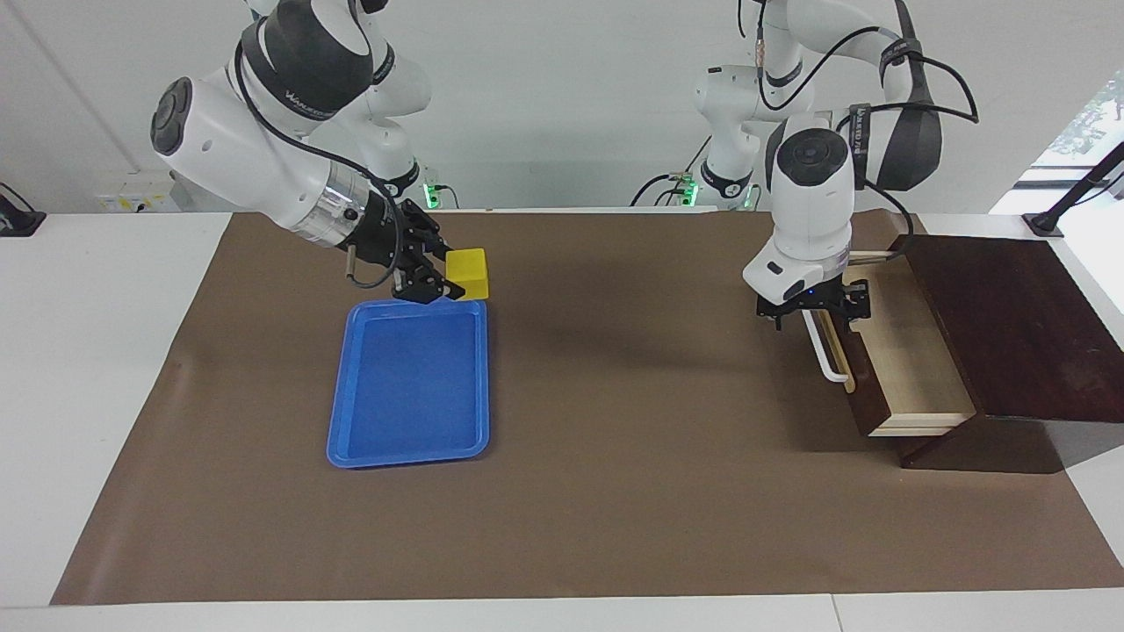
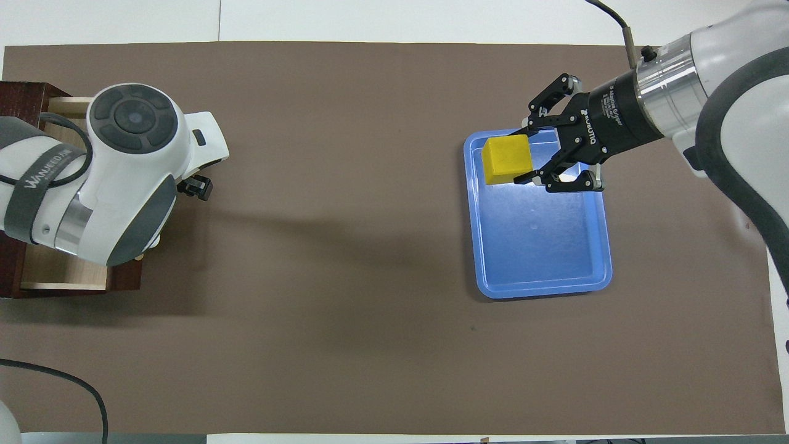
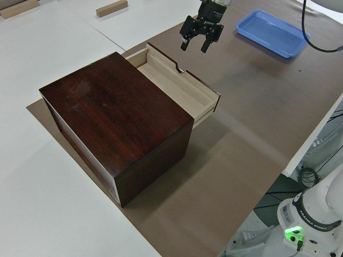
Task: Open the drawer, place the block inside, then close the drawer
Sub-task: 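Carry the block toward the left gripper while the left gripper approaches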
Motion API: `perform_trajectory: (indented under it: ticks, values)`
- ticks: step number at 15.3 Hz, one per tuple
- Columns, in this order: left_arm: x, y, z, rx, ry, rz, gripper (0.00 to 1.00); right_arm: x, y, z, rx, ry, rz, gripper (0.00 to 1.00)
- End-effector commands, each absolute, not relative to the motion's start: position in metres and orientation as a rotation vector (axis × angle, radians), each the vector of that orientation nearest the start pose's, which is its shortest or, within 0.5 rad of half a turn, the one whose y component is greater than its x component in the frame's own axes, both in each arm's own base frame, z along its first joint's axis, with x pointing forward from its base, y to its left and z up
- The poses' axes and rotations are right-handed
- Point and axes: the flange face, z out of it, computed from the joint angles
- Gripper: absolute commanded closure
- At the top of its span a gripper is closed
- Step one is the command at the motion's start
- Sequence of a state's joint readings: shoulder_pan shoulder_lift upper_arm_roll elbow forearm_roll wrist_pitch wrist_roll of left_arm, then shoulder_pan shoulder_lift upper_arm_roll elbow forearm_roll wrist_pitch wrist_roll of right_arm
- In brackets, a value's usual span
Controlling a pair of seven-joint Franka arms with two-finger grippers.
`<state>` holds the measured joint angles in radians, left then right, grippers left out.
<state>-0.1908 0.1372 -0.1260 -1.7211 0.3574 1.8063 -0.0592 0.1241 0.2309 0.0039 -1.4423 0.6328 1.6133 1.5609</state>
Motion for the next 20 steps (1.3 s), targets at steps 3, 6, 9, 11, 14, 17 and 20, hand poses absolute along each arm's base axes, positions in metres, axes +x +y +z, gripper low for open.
perform_trajectory:
  ticks: [3,6,9,11,14,17,20]
  values:
    - [0.568,-0.129,0.551,-3.001,0.001,-0.090,0.00,0.607,0.138,0.576,-1.957,1.828,0.690,1.00]
    - [0.565,-0.133,0.552,-3.010,-0.412,-0.094,0.00,0.607,0.138,0.576,-1.957,1.828,0.690,1.00]
    - [0.560,-0.143,0.558,-2.972,-0.689,-0.132,0.00,0.606,0.139,0.576,-1.959,1.827,0.691,1.00]
    - [0.557,-0.152,0.561,-2.929,-0.902,-0.158,0.00,0.606,0.142,0.576,-1.962,1.823,0.690,1.00]
    - [0.557,-0.157,0.562,-2.947,-1.050,-0.106,0.00,0.605,0.168,0.574,-1.942,1.830,0.663,1.00]
    - [0.557,-0.161,0.563,-2.807,-1.461,-0.085,0.00,0.604,0.210,0.569,-1.914,1.840,0.637,1.00]
    - [0.555,-0.169,0.583,-2.703,-1.692,0.111,0.00,0.599,0.261,0.561,-1.898,1.831,0.614,1.00]
